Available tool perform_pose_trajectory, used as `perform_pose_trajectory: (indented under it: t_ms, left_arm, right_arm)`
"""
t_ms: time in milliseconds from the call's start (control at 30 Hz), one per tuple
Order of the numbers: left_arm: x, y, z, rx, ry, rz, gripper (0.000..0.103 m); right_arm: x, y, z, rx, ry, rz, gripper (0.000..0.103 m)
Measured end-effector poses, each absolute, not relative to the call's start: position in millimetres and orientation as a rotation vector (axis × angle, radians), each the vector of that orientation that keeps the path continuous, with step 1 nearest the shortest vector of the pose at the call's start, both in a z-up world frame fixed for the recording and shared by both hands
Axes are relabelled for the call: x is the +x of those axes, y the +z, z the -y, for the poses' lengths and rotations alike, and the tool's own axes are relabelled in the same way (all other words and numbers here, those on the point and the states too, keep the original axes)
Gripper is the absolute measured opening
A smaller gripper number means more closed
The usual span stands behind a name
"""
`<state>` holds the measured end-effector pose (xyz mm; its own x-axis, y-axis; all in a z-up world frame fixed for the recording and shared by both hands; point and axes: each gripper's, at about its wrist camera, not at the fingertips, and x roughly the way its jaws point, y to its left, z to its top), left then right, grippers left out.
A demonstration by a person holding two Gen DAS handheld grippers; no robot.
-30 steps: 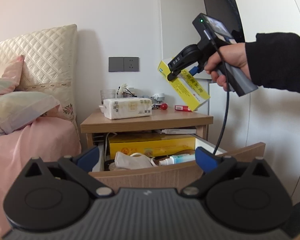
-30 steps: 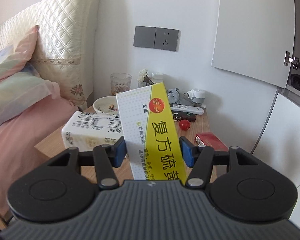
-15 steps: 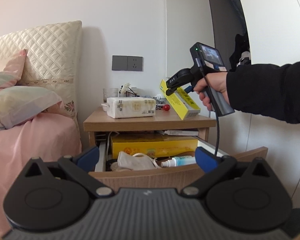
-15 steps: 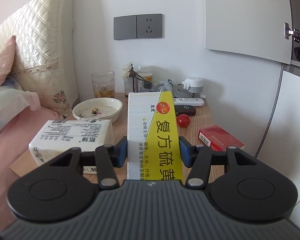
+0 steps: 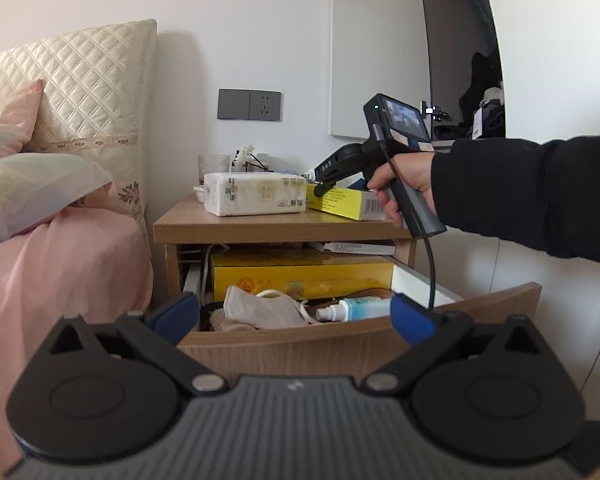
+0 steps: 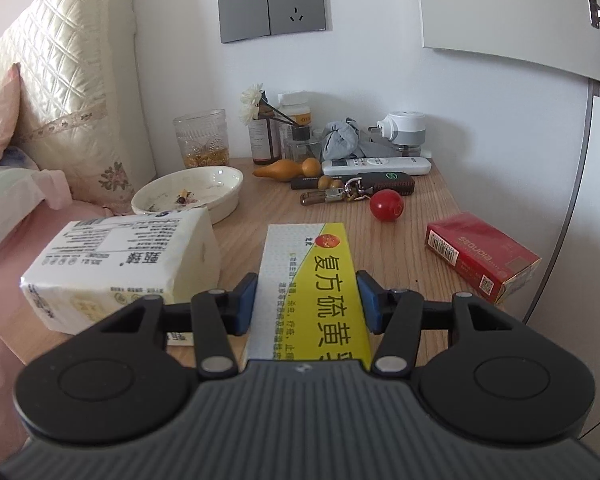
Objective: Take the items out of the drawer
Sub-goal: 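Lower the medicine box onto the cabinet top and open the right gripper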
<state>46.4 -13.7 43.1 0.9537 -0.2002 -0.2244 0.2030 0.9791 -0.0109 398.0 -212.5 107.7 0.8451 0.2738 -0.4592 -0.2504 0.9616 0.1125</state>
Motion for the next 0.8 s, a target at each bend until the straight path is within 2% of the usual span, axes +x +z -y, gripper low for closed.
perform_pose_trajectory:
  t_ms: [233,300,367,433,800]
  left_arm:
    - [56.5,39.3,12.9,-0.007,-0.196,-0.248,0.103]
    - [56.7,39.6,12.4,-0.01,-0.191,-0.251,0.103]
    - [57.0,39.9,11.9,-0.014,-0.186,-0.254,0.103]
    - [56.1,40.6,11.1,-0.019,-0.184,-0.252,0.103]
    - [52.1,42.4,15.8,-0.004,-0.159,-0.245,0.103]
  right_arm:
    - [396.8,110.4,218.4,0.085,0.293,-0.451,0.058]
    - [394.3,112.3,221.1,0.099,0.284,-0.435,0.063]
    - [390.6,115.9,223.1,0.093,0.27,-0.422,0.081]
    - [382.0,121.2,225.5,0.093,0.261,-0.394,0.09]
    - [306.5,161.3,243.1,0.055,0.27,-0.318,0.092]
